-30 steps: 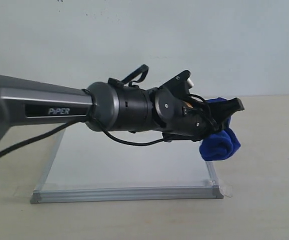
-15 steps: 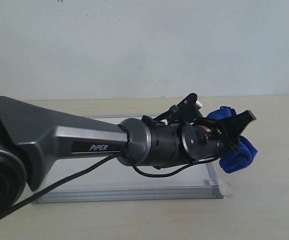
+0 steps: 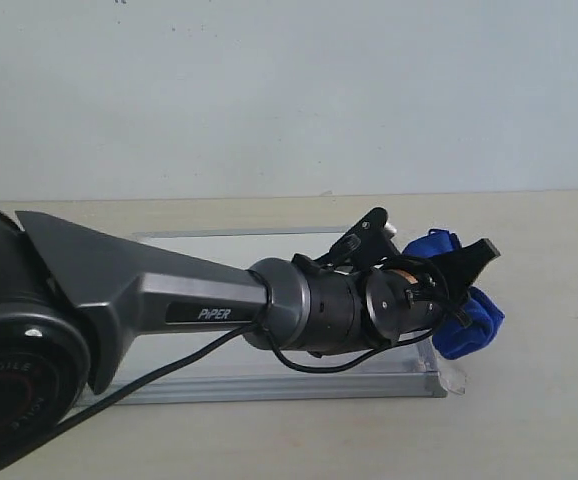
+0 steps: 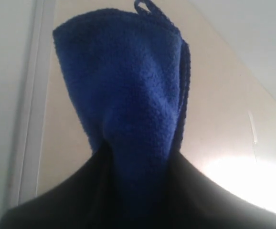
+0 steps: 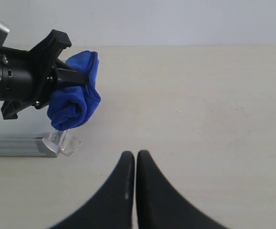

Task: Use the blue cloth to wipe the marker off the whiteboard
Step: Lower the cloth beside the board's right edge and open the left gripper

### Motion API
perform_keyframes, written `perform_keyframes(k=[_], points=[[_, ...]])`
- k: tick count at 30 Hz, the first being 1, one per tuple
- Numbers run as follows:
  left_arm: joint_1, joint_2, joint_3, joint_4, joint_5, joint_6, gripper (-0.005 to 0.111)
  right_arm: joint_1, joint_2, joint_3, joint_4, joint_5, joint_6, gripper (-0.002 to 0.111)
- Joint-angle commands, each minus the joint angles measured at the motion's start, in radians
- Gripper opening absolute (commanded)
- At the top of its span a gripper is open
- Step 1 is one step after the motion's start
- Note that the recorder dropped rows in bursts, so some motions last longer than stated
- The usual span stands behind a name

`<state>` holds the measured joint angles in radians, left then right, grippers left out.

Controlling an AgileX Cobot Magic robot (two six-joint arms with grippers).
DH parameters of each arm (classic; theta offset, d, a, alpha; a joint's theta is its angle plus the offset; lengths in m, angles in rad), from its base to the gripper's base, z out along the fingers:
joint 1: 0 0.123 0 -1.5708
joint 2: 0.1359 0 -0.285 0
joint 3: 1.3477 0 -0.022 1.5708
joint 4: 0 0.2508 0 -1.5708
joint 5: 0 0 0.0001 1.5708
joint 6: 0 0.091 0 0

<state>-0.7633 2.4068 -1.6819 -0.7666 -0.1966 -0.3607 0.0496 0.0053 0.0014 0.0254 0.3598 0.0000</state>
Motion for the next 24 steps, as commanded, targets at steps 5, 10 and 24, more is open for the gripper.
perform_keyframes(k=[5,10,24], points=[[-0.003,0.037,-0.072,0.026,0.032,0.010,0.004,-0.005,-0.005,-0.001,-0.005,-0.002,0.000,0.001],[-0.001,0.051,-0.077,0.023,0.026,-0.007,0.004,-0.005,-0.005,-0.001,-0.005,-0.002,0.000,0.001],[0.005,0.076,-0.079,0.023,0.021,-0.050,0.004,-0.005,-0.005,-0.001,-0.005,-0.002,0.000,0.001]])
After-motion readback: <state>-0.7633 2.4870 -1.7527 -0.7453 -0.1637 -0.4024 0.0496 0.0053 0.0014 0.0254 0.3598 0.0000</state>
